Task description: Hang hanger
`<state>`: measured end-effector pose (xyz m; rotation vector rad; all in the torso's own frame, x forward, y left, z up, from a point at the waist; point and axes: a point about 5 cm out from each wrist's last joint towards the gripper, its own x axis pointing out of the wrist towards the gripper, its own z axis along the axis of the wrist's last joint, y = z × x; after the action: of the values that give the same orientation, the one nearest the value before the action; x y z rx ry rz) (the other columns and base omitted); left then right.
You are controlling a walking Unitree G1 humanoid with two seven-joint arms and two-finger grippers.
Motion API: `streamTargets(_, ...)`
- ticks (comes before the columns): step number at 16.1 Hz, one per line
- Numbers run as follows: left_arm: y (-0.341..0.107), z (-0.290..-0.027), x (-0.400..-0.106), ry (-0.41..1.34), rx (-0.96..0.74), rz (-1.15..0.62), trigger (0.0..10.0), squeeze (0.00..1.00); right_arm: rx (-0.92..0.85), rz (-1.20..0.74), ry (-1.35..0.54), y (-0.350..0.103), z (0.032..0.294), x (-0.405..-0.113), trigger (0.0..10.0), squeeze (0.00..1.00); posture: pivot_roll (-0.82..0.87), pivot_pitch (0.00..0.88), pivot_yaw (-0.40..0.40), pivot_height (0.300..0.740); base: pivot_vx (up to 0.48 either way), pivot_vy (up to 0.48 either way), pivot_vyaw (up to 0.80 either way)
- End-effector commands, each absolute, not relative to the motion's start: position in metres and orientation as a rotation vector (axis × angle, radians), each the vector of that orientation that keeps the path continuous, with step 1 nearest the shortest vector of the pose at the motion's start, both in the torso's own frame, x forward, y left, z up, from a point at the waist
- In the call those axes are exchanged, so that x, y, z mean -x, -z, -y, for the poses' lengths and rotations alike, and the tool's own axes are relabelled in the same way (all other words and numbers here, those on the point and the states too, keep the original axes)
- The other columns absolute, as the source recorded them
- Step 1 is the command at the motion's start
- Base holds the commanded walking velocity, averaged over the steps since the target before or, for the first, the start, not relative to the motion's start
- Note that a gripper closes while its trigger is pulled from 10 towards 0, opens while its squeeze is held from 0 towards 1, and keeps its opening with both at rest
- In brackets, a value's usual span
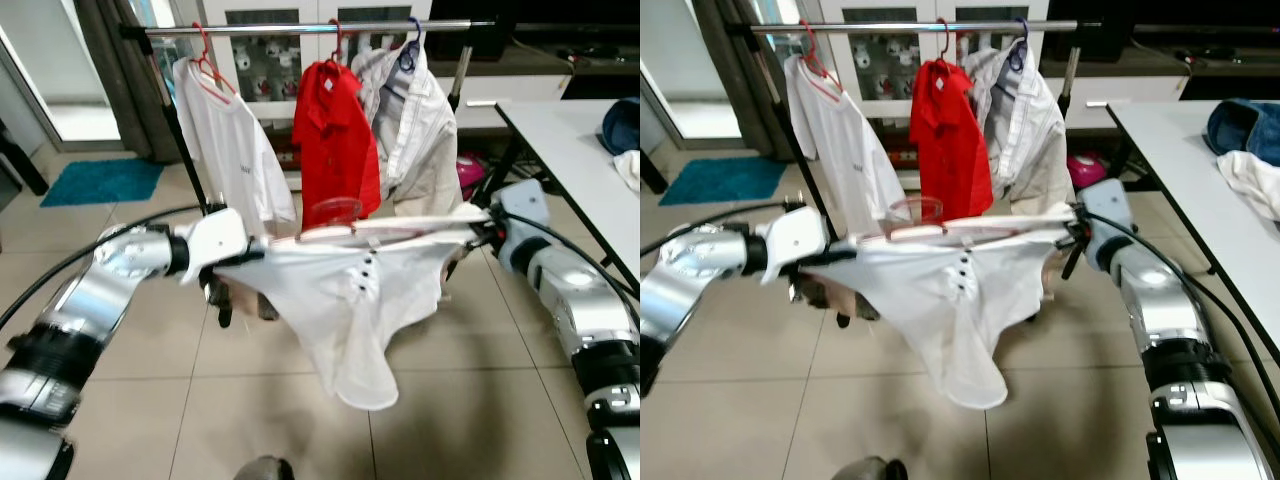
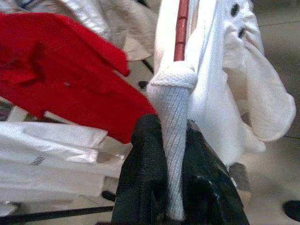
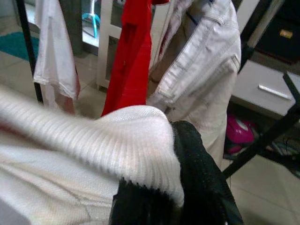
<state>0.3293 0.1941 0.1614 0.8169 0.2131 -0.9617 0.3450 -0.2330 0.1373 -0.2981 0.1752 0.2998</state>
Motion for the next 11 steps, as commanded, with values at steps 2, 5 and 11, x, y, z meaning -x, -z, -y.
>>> streamTargets(2,-0.156,-0.205,-0.332,0.929,-0.866,-0.274,0.0,0.0,0.305,-0.181,-0.28,-0.137,0.233,-0.342,0.0,0.0,-0.05,0.0,0.066,0.74,0.0,0.0,0.0)
streamTargets(5,-0.145,-0.196,-0.33,1.003,-0.887,-0.319,0.0,0.0,0.305,-0.179,-0.312,-0.137,0.217,-0.34,0.0,0.0,-0.05,0.0,0.069,0.74,0.0,0.0,0.0)
streamTargets(11,-0.141,-0.168,-0.345,0.972,-0.826,-0.261,0.0,0.0,0.26,-0.305,-0.317,-0.118,0.195,-0.32,0.0,0.0,-0.06,0.0,0.087,0.74,0.0,0.0,0.0)
